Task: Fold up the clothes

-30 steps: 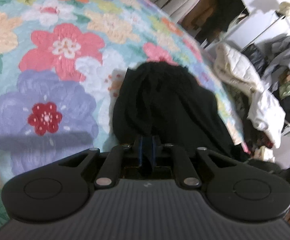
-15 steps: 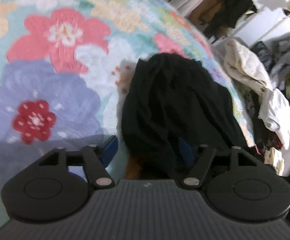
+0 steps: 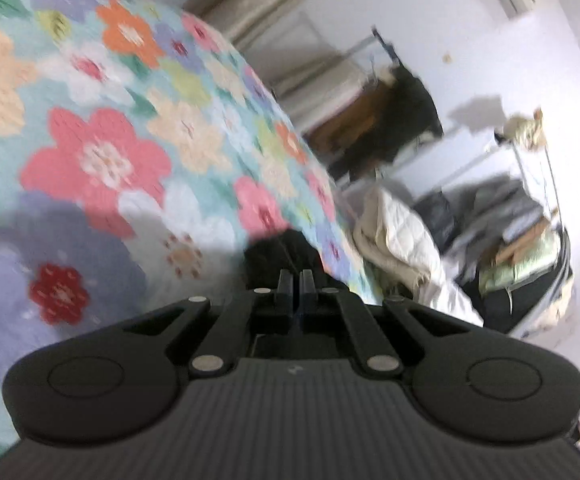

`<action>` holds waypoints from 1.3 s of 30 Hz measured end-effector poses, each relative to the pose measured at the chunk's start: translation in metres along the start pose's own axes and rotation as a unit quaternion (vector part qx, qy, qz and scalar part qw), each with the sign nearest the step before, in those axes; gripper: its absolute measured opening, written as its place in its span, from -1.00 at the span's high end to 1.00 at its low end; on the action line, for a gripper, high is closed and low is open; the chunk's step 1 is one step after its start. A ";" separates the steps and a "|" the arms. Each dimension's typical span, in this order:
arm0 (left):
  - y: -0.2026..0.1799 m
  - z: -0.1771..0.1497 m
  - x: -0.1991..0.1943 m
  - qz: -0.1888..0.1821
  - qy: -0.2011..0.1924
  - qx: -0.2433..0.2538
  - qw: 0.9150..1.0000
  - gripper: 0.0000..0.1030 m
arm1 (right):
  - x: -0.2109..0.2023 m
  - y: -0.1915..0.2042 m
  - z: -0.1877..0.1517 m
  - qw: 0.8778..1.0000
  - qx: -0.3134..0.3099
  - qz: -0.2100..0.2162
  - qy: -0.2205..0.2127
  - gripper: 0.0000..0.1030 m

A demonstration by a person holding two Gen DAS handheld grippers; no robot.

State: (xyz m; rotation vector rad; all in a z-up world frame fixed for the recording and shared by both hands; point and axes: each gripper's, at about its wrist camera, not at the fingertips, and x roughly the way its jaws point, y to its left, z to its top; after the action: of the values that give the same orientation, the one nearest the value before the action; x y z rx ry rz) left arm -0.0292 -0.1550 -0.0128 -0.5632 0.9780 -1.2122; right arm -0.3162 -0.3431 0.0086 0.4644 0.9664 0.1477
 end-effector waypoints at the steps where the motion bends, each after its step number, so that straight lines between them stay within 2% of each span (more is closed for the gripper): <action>1: 0.005 0.002 0.002 0.010 0.004 -0.003 1.000 0.97 | 0.008 0.000 -0.006 1.000 -0.002 -0.007 0.020 0.84; 3: 0.020 -0.001 0.018 0.043 0.039 -0.017 0.998 0.97 | 0.026 -0.002 -0.017 0.998 -0.003 -0.028 0.060 0.84; 5: 0.031 -0.007 0.033 0.073 0.068 -0.026 0.995 0.97 | 0.040 -0.009 -0.025 0.995 0.013 -0.050 0.081 0.84; 8: 0.034 -0.015 0.047 0.092 0.099 -0.020 0.991 0.96 | 0.041 -0.012 -0.018 0.995 0.006 -0.041 0.094 0.80; 10: 0.027 -0.017 0.048 0.098 0.098 0.002 0.990 0.92 | 0.039 -0.012 -0.012 0.994 -0.003 -0.031 0.101 0.79; 13: 0.021 -0.016 0.043 0.119 0.086 0.037 0.989 0.63 | 0.036 -0.014 -0.003 0.994 -0.016 -0.020 0.111 0.63; 14: 0.020 -0.016 0.040 0.126 0.079 0.045 0.988 0.46 | 0.033 -0.015 0.000 0.993 -0.018 -0.024 0.110 0.53; 15: 0.019 -0.016 0.038 0.135 0.073 0.054 0.987 0.35 | 0.028 -0.017 0.004 0.994 -0.021 -0.028 0.106 0.44; 16: 0.018 -0.014 0.036 0.152 0.068 0.066 0.984 0.31 | 0.018 -0.020 0.009 0.994 -0.026 -0.032 0.097 0.27; 17: 0.017 -0.013 0.034 0.168 0.063 0.080 0.980 0.23 | 0.006 -0.024 0.013 0.996 -0.031 -0.038 0.080 0.11; 19: 0.009 -0.010 0.030 0.193 0.056 0.122 0.972 0.11 | -0.020 -0.035 0.024 0.997 -0.030 -0.054 0.037 -0.08; 21: 0.005 -0.009 0.029 0.197 0.056 0.155 0.966 -0.06 | -0.043 -0.052 0.033 0.997 -0.017 -0.076 0.007 -0.09; 26: 0.004 -0.009 0.060 0.212 0.080 0.179 0.957 -0.06 | -0.074 -0.100 0.073 0.989 0.000 -0.144 -0.037 -0.09; 30: 0.004 -0.008 0.102 0.190 0.135 0.164 0.958 -0.07 | -0.063 -0.141 0.117 0.985 0.050 -0.155 -0.054 -0.09; 33: 0.008 -0.007 0.116 0.211 0.143 0.134 0.958 -0.17 | -0.053 -0.174 0.149 0.981 0.091 -0.160 -0.067 -0.09; 36: 0.016 -0.003 0.112 0.200 0.133 0.100 0.966 -0.22 | -0.037 -0.202 0.179 0.975 0.133 -0.163 -0.077 -0.09; 39: 0.023 -0.001 0.113 0.197 0.127 0.091 0.968 -0.22 | -0.003 -0.209 0.189 0.970 0.162 -0.167 -0.069 -0.10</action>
State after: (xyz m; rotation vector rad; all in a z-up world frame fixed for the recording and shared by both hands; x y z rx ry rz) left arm -0.0139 -0.2548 -0.0684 -0.0582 1.1165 -1.0130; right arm -0.1803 -0.5902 0.0084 0.5952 0.9213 -0.3489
